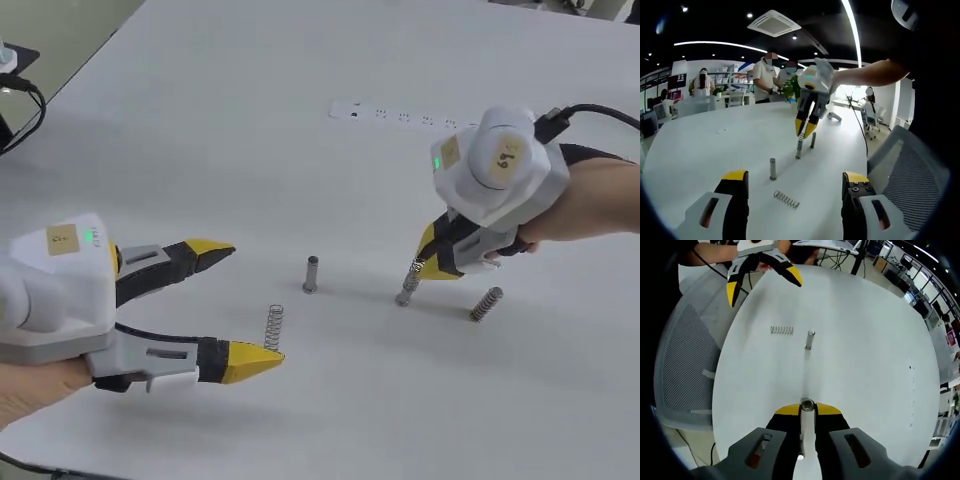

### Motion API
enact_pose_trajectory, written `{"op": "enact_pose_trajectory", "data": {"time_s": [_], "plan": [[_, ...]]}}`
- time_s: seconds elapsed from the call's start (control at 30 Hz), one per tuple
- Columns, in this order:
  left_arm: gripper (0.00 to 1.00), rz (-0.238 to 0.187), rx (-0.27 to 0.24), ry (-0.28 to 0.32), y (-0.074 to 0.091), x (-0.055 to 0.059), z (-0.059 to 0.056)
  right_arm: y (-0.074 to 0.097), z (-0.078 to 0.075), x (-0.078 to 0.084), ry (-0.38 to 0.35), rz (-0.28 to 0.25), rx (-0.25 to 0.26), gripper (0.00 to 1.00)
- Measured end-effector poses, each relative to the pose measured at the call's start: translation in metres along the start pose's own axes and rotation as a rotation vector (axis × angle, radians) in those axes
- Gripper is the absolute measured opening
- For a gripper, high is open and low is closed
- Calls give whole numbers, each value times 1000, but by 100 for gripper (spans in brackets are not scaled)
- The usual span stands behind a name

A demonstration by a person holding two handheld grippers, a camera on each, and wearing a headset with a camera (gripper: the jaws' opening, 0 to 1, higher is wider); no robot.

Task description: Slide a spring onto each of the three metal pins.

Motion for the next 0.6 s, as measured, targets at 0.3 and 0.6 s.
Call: {"op": "enact_pose_trajectory", "data": {"time_s": [0.3, 0.6], "plan": [[71, 1, -4, 6, 0, 2, 2, -13, 3, 6, -6, 1, -11, 7], [71, 6, -2, 5, -2, 3, 3, -21, 4, 12, -16, 1, -19, 7]]}}
Point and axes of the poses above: the centre of the closed fingertips' face, and the gripper's own axes: y roughly backward along the fingers, z roughly to its left, x roughly out of its underside, the point moved 2 cm from there along y, roughly backward along the fingers, and after that the axes turned 2 degrees about -z, right-handed, at the moved point
